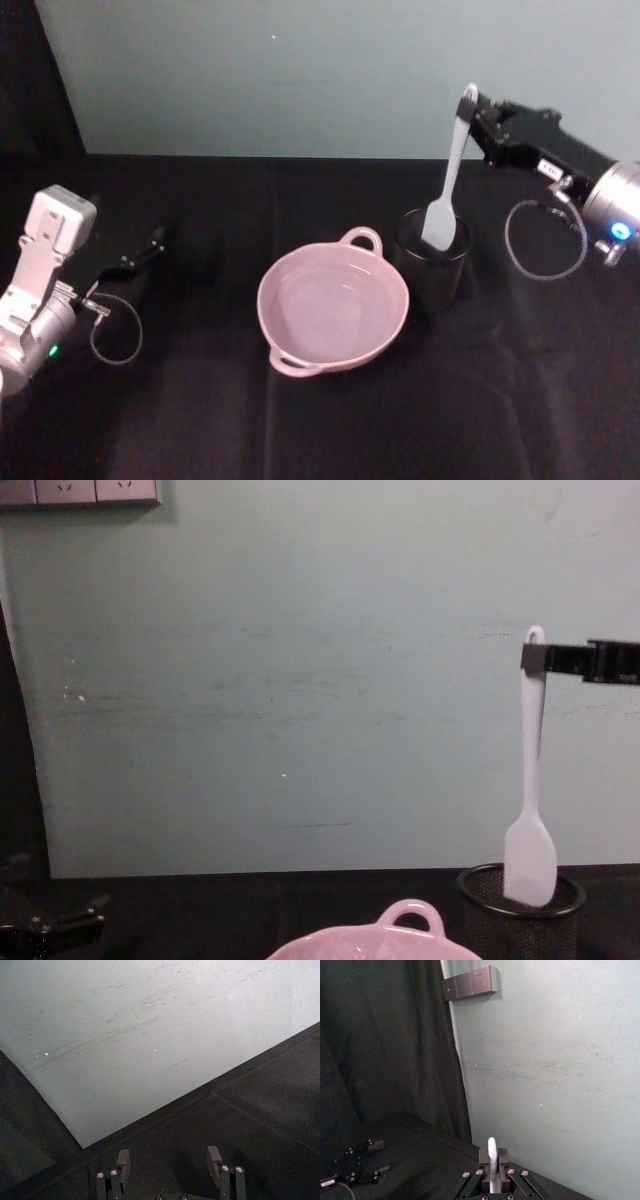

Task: Use the one hand to pick up the spoon and stir the clear water in the bowl.

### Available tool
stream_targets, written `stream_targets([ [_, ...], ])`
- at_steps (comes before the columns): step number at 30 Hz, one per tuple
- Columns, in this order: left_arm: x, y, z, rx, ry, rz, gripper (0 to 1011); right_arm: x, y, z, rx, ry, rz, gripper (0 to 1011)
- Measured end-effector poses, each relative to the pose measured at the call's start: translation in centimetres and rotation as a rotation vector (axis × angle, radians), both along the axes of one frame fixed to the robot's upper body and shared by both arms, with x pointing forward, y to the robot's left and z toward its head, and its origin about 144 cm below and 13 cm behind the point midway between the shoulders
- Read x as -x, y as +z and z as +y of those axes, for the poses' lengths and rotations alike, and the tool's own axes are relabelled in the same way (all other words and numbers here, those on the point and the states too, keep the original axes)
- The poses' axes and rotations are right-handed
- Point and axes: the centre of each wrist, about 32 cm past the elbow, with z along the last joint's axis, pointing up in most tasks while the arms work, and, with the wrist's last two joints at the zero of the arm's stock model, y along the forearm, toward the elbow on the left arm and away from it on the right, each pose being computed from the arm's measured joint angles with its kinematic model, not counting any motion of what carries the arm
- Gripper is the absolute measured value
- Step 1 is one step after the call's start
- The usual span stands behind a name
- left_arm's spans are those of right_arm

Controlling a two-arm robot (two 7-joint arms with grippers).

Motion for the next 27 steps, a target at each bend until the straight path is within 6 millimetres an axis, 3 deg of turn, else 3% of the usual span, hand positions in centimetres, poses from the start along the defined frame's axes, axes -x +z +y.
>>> stream_targets([
  [7, 0.0, 0.0, 0.0, 0.0, 0.0, 0.0, 1011, 0.2, 1.6, 0.0, 0.032, -0.003, -0.025, 110],
  [27, 0.0, 0.0, 0.0, 0.0, 0.0, 0.0, 1011, 0.2, 1.3, 0.0, 0.029, -0.003, -0.019, 110],
])
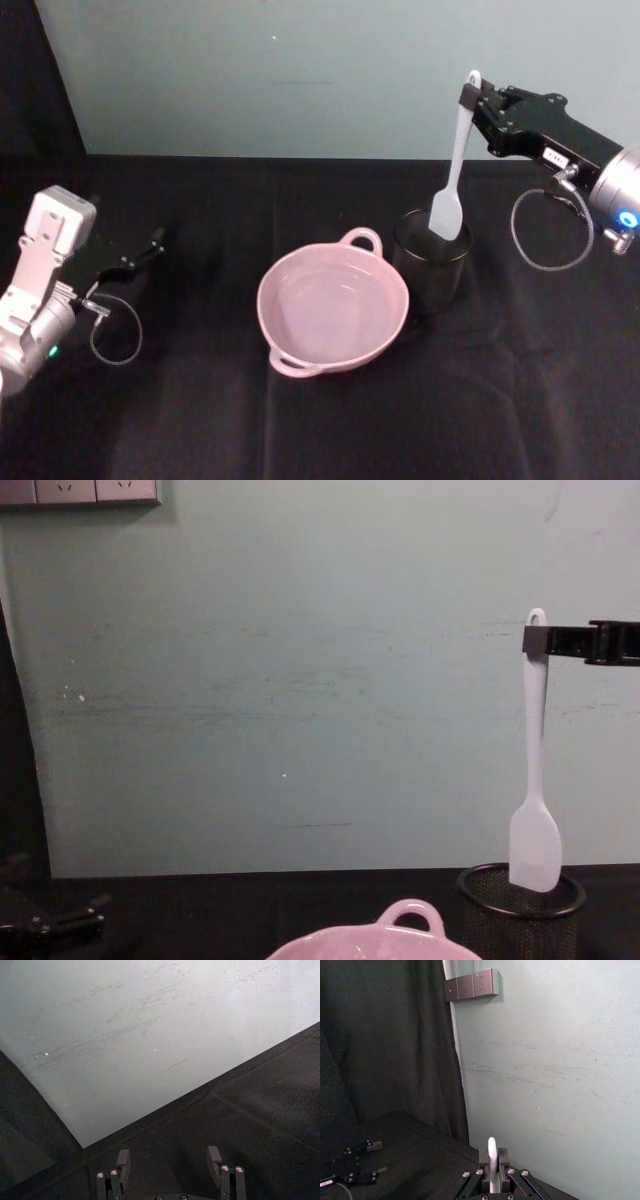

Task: Use the one hand to pick up the spoon and stir the clear water in the bowl.

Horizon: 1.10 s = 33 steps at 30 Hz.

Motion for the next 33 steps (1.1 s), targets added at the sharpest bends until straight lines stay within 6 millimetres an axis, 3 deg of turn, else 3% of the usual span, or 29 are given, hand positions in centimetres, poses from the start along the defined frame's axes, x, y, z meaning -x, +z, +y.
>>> stream_targets([
  [10, 0.0, 0.0, 0.0, 0.0, 0.0, 0.0, 1011, 1.2, 1.4, 0.1, -0.008, 0.017, -0.077, 110],
  [17, 0.0, 0.0, 0.0, 0.0, 0.0, 0.0, 1011, 1.7, 1.7, 2.6, -0.025, 0.131, -0.118, 110],
  [22, 0.0, 0.0, 0.0, 0.0, 0.0, 0.0, 1011, 1.1, -0.9, 5.7, -0.033, 0.238, -0.09, 110],
  [33, 0.0, 0.0, 0.0, 0.0, 0.0, 0.0, 1011, 0.6, -6.9, 8.7, -0.027, 0.311, -0.007, 110],
])
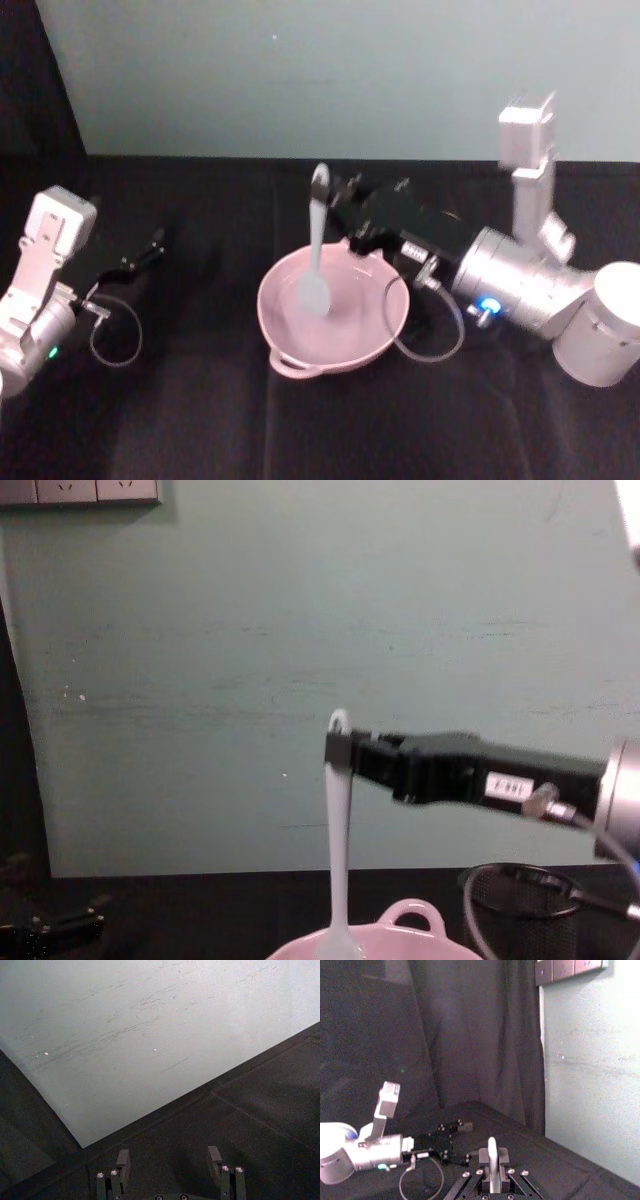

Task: Use the one hand to pick up the spoon and stir the clear water in the bowl.

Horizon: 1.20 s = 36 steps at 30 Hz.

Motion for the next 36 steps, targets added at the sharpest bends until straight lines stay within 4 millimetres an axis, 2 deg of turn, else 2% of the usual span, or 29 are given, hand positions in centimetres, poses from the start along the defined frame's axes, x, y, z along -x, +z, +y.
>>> stream_targets([
  [6, 0.0, 0.0, 0.0, 0.0, 0.0, 0.0, 1011, -0.4, -1.5, 0.9, 0.001, 0.01, 0.025, 110],
  [18, 0.0, 0.0, 0.0, 0.0, 0.0, 0.0, 1011, -1.2, -1.9, 2.0, -0.008, 0.016, 0.027, 110],
  [24, 0.0, 0.0, 0.0, 0.0, 0.0, 0.0, 1011, -2.4, -2.3, 2.4, -0.02, 0.004, 0.035, 110],
  [30, 0.0, 0.0, 0.0, 0.0, 0.0, 0.0, 1011, -4.0, -2.7, 2.0, -0.024, -0.047, 0.049, 110],
  [36, 0.0, 0.0, 0.0, 0.0, 0.0, 0.0, 1011, -4.5, -2.7, 0.2, -0.013, -0.133, 0.049, 110],
])
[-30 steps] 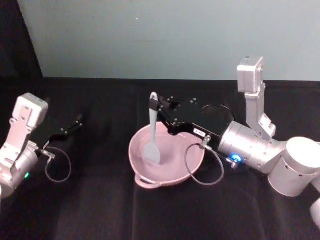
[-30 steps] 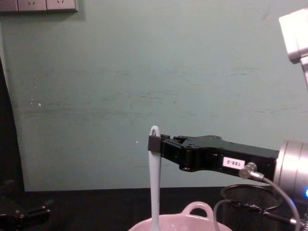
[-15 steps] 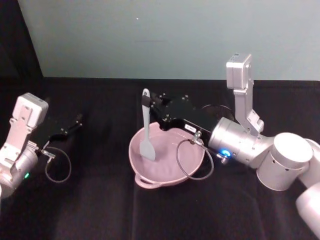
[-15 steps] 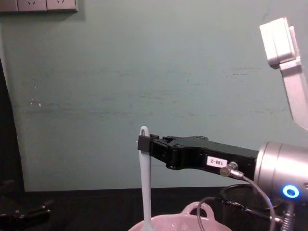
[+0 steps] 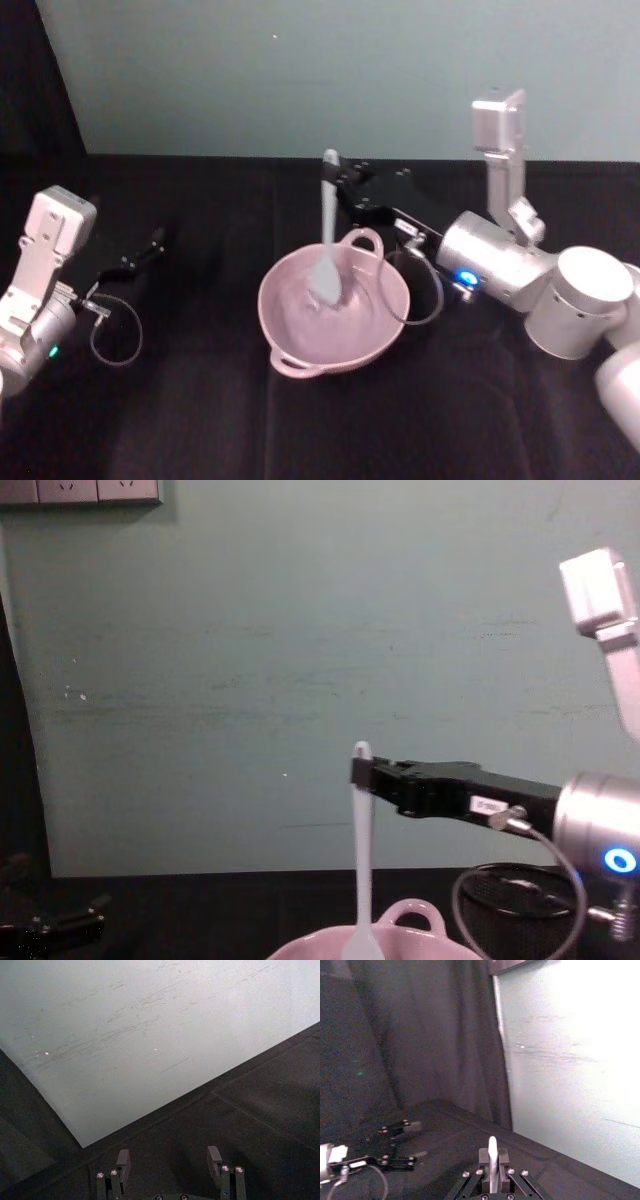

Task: Use the one hand to pick up the spoon and stir the clear water in the bowl.

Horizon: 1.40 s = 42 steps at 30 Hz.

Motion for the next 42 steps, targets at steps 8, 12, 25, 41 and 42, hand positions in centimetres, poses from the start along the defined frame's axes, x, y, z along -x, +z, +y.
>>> stream_targets([
  [8, 0.0, 0.0, 0.0, 0.0, 0.0, 0.0, 1011, 1.0, 0.4, -2.5, 0.008, -0.06, -0.024, 110],
  [12, 0.0, 0.0, 0.0, 0.0, 0.0, 0.0, 1011, 1.8, 0.7, -3.3, 0.02, -0.072, -0.036, 110],
  [25, 0.0, 0.0, 0.0, 0.0, 0.0, 0.0, 1011, 5.4, 0.4, -0.5, 0.044, 0.053, -0.046, 110],
  [41, 0.0, 0.0, 0.0, 0.0, 0.0, 0.0, 1011, 4.2, 0.4, 3.4, 0.007, 0.136, -0.052, 110],
  [42, 0.0, 0.0, 0.0, 0.0, 0.0, 0.0, 1011, 4.0, 0.4, 3.5, 0.006, 0.135, -0.052, 110],
])
